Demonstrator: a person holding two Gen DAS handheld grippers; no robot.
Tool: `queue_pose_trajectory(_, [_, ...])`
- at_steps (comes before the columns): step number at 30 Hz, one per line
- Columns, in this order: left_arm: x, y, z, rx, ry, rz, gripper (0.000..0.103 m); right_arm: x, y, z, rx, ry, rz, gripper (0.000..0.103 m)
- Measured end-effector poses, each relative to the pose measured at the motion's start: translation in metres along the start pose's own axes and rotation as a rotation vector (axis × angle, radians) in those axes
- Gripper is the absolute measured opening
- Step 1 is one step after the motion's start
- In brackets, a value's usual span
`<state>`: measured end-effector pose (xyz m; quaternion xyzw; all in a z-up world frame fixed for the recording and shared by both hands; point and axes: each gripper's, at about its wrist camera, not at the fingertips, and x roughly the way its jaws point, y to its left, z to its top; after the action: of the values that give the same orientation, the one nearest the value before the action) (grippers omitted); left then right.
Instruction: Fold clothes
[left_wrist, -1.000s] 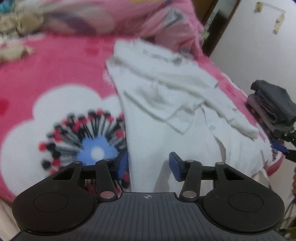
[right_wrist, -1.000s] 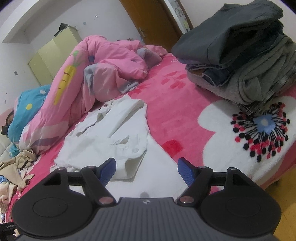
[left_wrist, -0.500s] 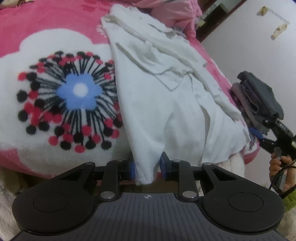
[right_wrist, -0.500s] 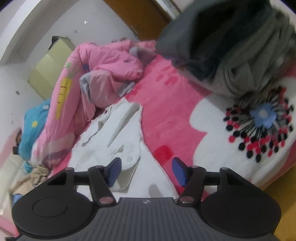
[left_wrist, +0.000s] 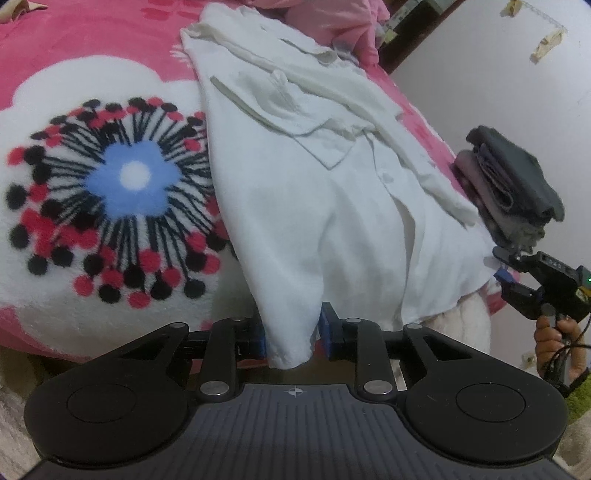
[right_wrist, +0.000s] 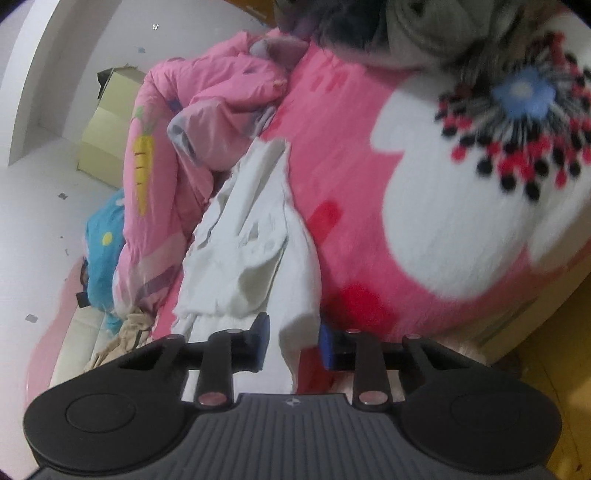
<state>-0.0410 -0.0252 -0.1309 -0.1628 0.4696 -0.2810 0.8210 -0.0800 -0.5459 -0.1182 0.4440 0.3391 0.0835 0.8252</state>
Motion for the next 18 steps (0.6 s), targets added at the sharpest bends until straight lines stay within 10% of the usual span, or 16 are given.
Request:
queue_pose_trajectory(4, [-0.006,-0.004,0.000,0.038,-0.022,-0.023,0.006,0.005,-0.001,-0.004,0.021,-0.006,0.026,0.003])
queue_pose_trajectory(18, [-0.052,-0.003,0.039,-0.056,-0.179,-0.240,0.003,-0.005,0.048,0.010,-0.016,-0.103,0.203,0.002])
